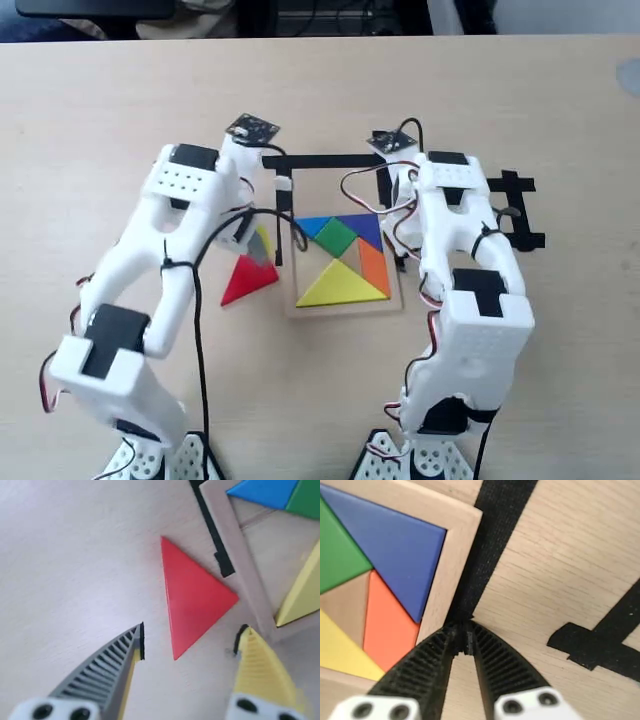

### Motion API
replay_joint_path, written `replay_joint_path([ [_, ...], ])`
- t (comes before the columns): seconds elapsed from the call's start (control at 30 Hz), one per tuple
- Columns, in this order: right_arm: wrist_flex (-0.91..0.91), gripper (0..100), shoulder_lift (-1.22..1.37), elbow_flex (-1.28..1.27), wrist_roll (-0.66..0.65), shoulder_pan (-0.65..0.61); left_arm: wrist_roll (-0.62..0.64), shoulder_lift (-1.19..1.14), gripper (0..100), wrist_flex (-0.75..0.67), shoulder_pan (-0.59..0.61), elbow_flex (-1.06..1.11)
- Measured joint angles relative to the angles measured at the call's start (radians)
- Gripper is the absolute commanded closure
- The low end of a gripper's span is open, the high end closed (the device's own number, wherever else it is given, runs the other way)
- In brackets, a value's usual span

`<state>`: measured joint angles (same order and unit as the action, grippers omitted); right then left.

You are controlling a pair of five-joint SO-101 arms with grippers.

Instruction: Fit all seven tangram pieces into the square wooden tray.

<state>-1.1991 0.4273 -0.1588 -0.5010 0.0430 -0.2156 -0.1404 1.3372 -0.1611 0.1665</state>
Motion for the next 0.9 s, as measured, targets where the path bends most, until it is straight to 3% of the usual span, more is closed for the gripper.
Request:
replay_joint_path([
  [0.13, 0.0, 98.8, 0.0, 0.0, 0.0, 0.0, 0.011, 0.012, 64, -0.043, -0.046, 0.068],
  [0.33, 0.0, 98.8, -0.002, -0.003, 0.0, 0.0, 0.017, -0.064, 64, -0.207, -0.014, 0.117],
  [0.9, 0.0, 98.8, -0.002, -0.003, 0.0, 0.0, 0.018, -0.117, 64, -0.265, 0.006, 0.127],
])
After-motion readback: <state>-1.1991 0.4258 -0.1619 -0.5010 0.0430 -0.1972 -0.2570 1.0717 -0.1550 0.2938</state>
